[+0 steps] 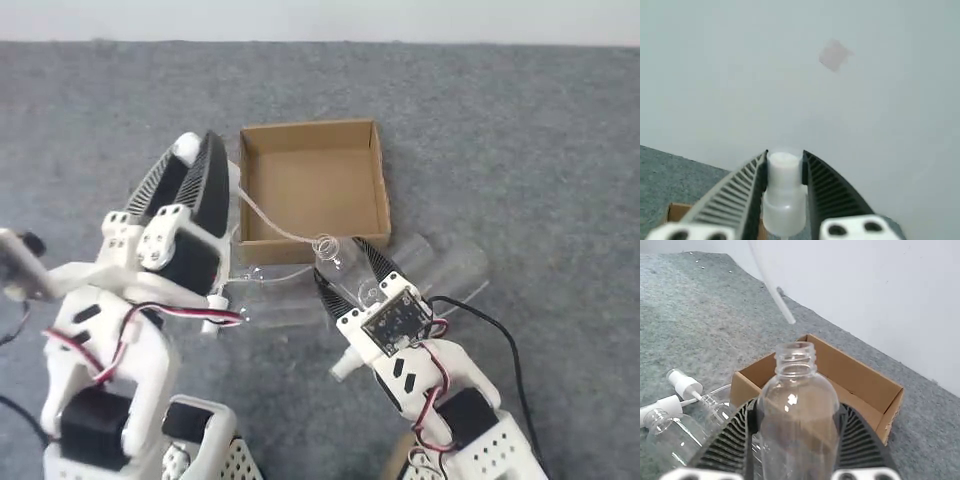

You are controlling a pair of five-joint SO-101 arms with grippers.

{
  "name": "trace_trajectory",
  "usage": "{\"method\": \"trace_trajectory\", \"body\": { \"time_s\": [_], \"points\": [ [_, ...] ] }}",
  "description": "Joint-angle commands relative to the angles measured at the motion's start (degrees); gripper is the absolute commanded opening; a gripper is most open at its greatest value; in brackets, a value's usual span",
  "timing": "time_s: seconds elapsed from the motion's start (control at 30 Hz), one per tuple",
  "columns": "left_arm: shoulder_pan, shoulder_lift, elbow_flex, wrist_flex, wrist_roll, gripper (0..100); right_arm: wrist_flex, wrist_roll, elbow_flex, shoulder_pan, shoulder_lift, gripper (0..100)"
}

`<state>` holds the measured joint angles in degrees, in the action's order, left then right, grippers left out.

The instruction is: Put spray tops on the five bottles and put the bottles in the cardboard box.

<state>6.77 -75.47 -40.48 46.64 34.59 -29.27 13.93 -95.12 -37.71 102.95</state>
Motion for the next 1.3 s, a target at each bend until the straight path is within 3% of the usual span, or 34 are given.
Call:
{"method": "trace_trajectory", "body": {
  "time_s": [0.0, 0.23, 0.37, 0.53, 0.83, 1.27],
  "points": [
    [-2.2, -0.4, 0.9, -0.7, -0.5, 1, 1.4, 1.1, -1.2, -0.4, 1.1, 3.4],
    [-2.0, -0.4, -5.0, -6.4, -0.5, 1, 1.3, 1.1, -1.2, -0.5, 1.1, 3.4],
    [1.8, -0.4, -7.9, -8.4, -3.0, 1, 1.3, 1.1, -1.2, -0.5, 1.1, 3.4],
    [5.5, -0.4, -8.0, -8.1, -4.1, 1, 1.2, 1.1, -1.2, -0.6, 1.0, 3.4],
    [0.9, -0.9, -2.2, -5.5, -4.0, 1, 1.2, 1.1, -1.2, -0.4, 0.8, 3.4],
    [3.1, -0.9, -0.7, -2.6, -3.8, 1, 1.2, 1.1, -1.2, -0.4, 0.7, 3.4]
  ]
}}
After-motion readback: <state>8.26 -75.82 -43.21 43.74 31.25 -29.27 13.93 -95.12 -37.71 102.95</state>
